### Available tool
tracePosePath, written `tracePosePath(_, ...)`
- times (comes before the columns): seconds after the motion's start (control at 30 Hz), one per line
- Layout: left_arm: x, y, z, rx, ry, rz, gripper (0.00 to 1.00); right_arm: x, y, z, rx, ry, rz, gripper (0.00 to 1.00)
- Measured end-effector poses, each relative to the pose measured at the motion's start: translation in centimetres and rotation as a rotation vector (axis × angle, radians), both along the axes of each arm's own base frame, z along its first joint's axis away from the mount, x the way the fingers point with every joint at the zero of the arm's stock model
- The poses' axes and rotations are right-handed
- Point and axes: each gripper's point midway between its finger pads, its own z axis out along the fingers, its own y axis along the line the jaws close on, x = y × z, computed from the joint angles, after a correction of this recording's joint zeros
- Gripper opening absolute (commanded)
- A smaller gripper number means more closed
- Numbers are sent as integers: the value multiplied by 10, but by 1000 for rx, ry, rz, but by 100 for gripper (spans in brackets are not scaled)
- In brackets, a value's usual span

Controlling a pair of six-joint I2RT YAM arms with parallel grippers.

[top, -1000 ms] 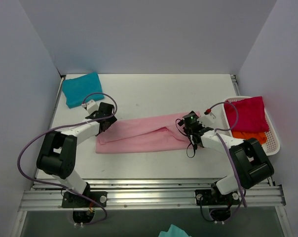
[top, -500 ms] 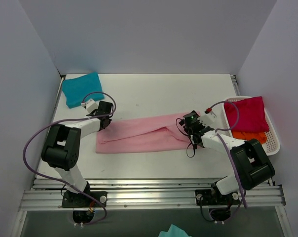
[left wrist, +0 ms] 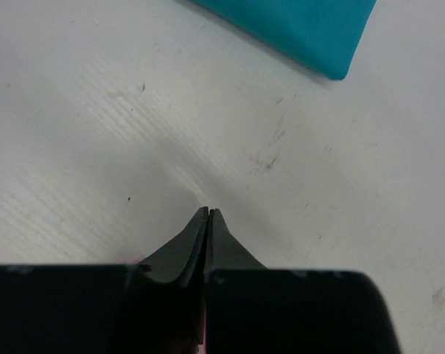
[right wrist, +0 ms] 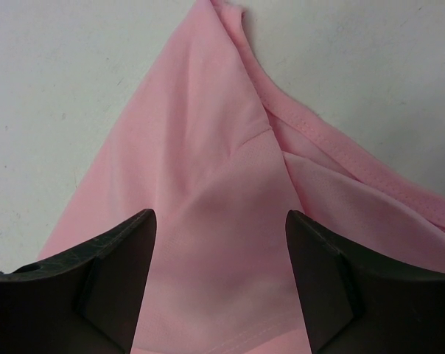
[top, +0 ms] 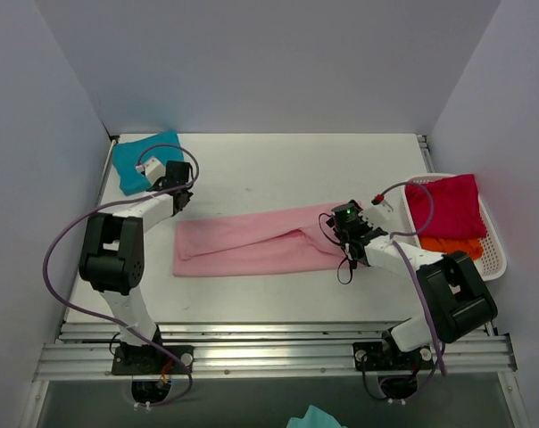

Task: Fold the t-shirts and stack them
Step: Fold the tshirt

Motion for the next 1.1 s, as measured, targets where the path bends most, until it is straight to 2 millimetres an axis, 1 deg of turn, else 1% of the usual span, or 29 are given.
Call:
tracePosePath(0.07,14,4,1,-12,-6,3,4,0,-2,0,-3,1,-4,66)
tracePosePath(0.13,24,7,-1,-28,-6,2,10,0,-4,-1,-6,4,-9,66)
tracePosePath(0.17,26,7,-4,-34,0,0,19,0,-5,-1,-7,5,-11,66)
tracePosePath(0.23,25,7,-7,-43,13,-10,34,-2,-6,0,-8,7,-12,66)
tracePosePath(0.27,24,7,-8,-46,18,-15,46,-4,-7,1,-6,5,-12,67)
tracePosePath(0.33,24,5,-8,-49,21,-29,56,-8,-8,5,-1,1,-13,68)
tracePosePath(0.37,24,4,-8,-51,23,-32,58,-10,-9,8,1,-1,-13,68)
tracePosePath(0.47,24,2,-6,-58,22,-41,59,-16,-10,22,11,-20,-15,69)
tracePosePath(0.57,25,0,1,-66,6,-48,59,-24,-13,37,26,-46,-21,69)
tracePosePath(0.6,25,0,4,-69,0,-50,59,-27,-14,41,32,-53,-22,69)
tracePosePath(0.67,26,-1,9,-73,-12,-53,59,-33,-16,41,41,-57,-25,69)
tracePosePath(0.73,26,-2,13,-78,-19,-57,59,-41,-17,32,44,-36,-25,69)
tracePosePath(0.87,27,-4,17,-87,-28,-64,59,-62,-21,-6,34,58,-21,66)
tracePosePath(0.93,27,-4,18,-89,-30,-65,59,-68,-21,-24,22,110,-18,63)
tracePosePath(0.97,27,-4,18,-90,-30,-67,59,-68,-21,-31,15,131,-17,55)
tracePosePath(1.03,27,-5,20,-94,-33,-69,59,-57,-16,-32,18,113,-15,38)
tracePosePath(1.07,27,-5,20,-96,-35,-71,59,-52,-14,-33,18,108,-14,24)
tracePosePath(1.1,28,-5,21,-99,-39,-72,59,-47,-10,-34,20,101,-4,19)
